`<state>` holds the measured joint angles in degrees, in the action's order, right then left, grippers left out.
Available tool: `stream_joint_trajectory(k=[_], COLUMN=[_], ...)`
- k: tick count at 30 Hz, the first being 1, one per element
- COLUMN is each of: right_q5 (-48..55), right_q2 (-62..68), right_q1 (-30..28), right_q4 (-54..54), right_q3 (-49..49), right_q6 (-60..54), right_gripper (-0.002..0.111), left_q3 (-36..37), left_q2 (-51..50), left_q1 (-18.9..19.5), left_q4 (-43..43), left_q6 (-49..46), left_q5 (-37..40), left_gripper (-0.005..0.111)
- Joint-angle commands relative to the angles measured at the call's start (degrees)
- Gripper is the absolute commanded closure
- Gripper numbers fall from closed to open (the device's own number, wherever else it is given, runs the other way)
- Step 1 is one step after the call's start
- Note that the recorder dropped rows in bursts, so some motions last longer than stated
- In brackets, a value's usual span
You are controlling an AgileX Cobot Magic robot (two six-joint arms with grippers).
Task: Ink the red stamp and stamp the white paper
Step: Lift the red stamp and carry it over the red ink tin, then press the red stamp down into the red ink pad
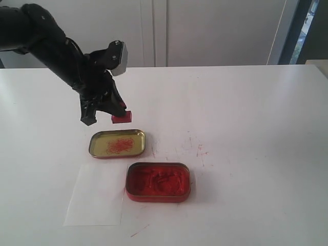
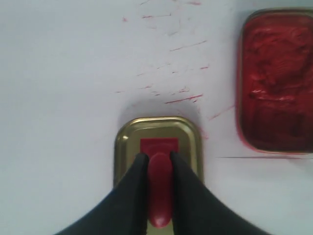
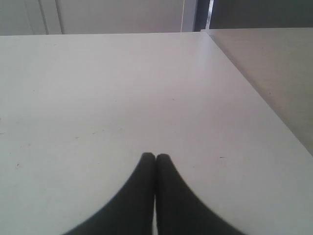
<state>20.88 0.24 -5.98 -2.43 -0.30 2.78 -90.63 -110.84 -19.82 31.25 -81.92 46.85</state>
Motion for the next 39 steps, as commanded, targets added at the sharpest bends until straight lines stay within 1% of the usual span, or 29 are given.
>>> stream_joint_trajectory(k=[1,2,4,6,9,11,13,15,18,20,25,27,30,32,36,39], right_q5=[-0.8,-0.8,-0.8,-0.8,-0.8,-0.8,-0.8,-0.8,-0.8,-0.8,-0.8,-0.8,-0.8,-0.8,-0.8,-0.8], right_q2=[-0.2,-0.2,-0.2,-0.2,-0.2,-0.2,-0.2,-0.2,-0.2,-0.2,-0.2,-0.2,-0.2,-0.2,-0.2,-0.2], right_q1=[0.2,0.2,0.2,0.2,0.2,0.2,0.2,0.2,0.2,0.2,0.2,0.2,0.2,0.2,0.2,0.2], right_q4=[-0.1,-0.1,-0.1,-0.1,-0.1,-0.1,-0.1,-0.1,-0.1,-0.1,-0.1,-0.1,-0.1,-0.1,-0.1,-0.1], right_q3=[0.3,0.3,0.3,0.3,0.3,0.3,0.3,0.3,0.3,0.3,0.3,0.3,0.3,0.3,0.3,0.3], right_q6=[-0.4,-0.4,-0.4,-0.4,-0.4,-0.4,-0.4,-0.4,-0.4,-0.4,-0.4,-0.4,-0.4,-0.4,-0.4,-0.4], right_gripper=[0.108,0.108,0.108,0.108,0.108,0.108,0.108,0.108,0.108,0.108,0.108,0.108,0.108,0.108,0.108,0.108], left_q3=[-0.2,-0.2,-0.2,-0.2,-0.1,-0.1,0.5,3.4,10.8,14.6,18.0,19.4,21.0,21.9,23.3,23.9], left_q2=[3.5,4.3,5.5,6.0,6.1,6.1,6.2,6.2,6.2,6.2,6.2,6.2,6.2,6.2,6.2,6.1], left_q1=[-0.3,-0.4,-1.7,-5.0,-11.1,-14.2,-16.9,-18.2,-18.8,-18.9,-19.0,-19.1,-19.1,-19.1,-19.1,-19.1], left_q4=[2.2,3.1,2.0,1.8,0.6,-1.2,-3.9,-4.0,-3.2,-2.2,2.1,5.9,12.6,15.6,17.1,17.1], left_q6=[4.7,6.4,8.9,10.1,13.3,15.7,17.2,17.2,17.2,16.9,13.6,10.2,4.5,1.7,0.5,0.5], left_q5=[9.4,11.3,11.6,10.7,7.7,5.4,5.3,2.8,-7.0,-11.0,-14.1,-16.4,-17.4,-18.5,-21.6,-21.7], left_gripper=[0.107,0.107,0.107,0.107,0.107,0.107,0.107,0.107,0.107,0.107,0.107,0.107,0.107,0.107,0.107,0.107])
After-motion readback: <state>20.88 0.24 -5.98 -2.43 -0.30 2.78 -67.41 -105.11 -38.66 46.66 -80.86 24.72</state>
